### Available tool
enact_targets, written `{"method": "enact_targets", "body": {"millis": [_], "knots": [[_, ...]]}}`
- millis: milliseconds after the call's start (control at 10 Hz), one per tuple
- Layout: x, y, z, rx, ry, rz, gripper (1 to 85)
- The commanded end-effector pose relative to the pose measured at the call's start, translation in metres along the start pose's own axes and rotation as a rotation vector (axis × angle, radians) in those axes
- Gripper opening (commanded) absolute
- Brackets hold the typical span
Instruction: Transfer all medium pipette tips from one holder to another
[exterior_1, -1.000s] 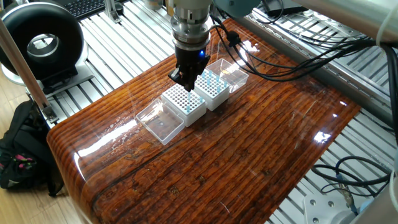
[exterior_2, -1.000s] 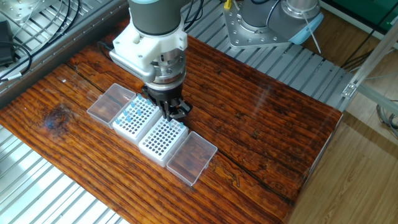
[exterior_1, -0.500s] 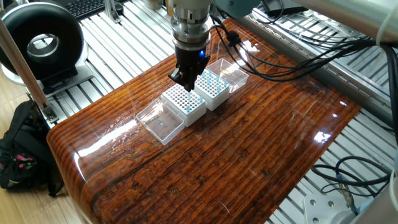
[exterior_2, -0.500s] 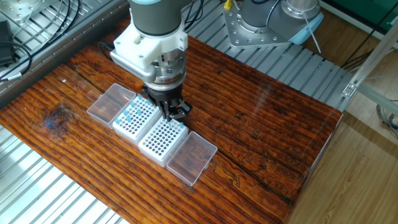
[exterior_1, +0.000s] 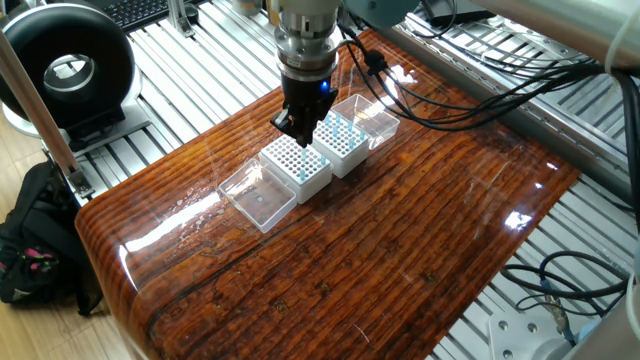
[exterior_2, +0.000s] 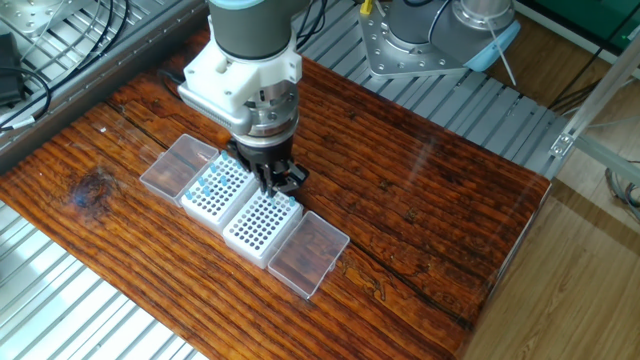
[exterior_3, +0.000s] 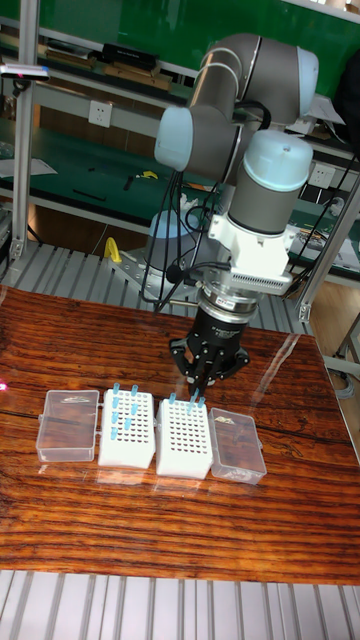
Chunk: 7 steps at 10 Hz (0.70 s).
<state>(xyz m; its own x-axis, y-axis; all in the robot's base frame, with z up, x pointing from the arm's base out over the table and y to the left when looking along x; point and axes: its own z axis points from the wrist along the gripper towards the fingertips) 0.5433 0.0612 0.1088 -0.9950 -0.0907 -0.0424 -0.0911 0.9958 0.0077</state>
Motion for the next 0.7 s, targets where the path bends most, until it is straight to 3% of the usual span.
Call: {"method": "enact_targets", "body": {"millis": [0, 600], "knots": [[-0.0021, 0.0036, 0.0004, -0.018, -0.006, 0.002, 17.0], [-0.0014, 0.0066, -0.0004, -0.028, -0.003, 0.004, 17.3]]}}
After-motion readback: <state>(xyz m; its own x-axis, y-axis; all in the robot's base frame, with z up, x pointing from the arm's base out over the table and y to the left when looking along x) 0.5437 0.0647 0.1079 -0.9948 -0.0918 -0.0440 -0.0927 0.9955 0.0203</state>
